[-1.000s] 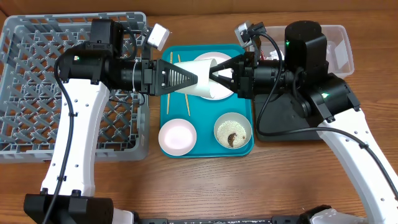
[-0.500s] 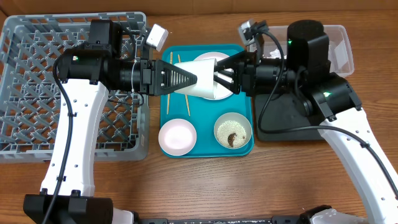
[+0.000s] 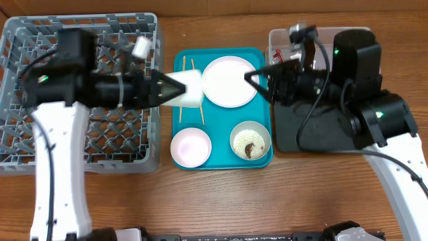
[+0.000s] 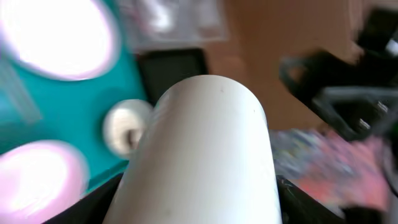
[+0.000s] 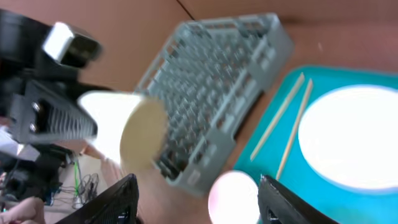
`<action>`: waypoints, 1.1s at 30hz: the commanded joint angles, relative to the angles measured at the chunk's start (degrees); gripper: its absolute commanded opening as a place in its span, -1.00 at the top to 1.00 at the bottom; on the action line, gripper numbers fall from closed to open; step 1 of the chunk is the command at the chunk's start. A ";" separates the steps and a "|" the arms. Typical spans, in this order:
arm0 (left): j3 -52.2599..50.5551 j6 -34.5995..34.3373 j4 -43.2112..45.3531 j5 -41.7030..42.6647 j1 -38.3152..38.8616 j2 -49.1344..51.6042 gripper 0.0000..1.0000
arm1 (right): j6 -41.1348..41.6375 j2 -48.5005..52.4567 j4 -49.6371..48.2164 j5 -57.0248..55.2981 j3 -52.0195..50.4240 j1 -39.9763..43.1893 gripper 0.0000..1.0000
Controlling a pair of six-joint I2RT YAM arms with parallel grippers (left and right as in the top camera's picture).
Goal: Sort waste into correct bins and load items into the dishwasher
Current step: 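Place the white cup upside down in the dish rack with left gripper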
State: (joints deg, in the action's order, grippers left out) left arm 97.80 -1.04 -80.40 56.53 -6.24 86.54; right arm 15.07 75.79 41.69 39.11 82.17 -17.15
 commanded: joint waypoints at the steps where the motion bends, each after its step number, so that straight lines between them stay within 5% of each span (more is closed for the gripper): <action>1: 0.20 -10.32 -1.27 -20.76 -4.57 -3.48 -0.11 | -0.15 0.22 4.20 -7.54 1.16 -2.12 -0.26; 11: -1.90 -22.38 -7.72 -55.32 -14.12 -3.39 -0.36 | -0.55 0.85 9.81 -17.88 1.07 -7.02 -0.26; 20: -10.97 -22.36 -0.17 -55.67 -23.10 -3.06 -0.50 | -0.52 0.85 9.62 -17.88 1.07 -7.02 -0.26; 25: -13.51 -22.34 2.80 -53.09 -29.88 -0.61 -0.41 | -0.52 0.85 9.84 -17.88 1.07 -7.02 -0.26; 33: -13.55 -22.36 7.10 -50.56 -31.23 5.38 -0.50 | -0.52 0.85 9.62 -17.86 1.07 -7.02 -0.26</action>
State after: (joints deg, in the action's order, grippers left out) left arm 84.60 -22.59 -73.97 4.62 -37.50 90.17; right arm 14.96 76.77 51.66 22.00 82.19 -24.03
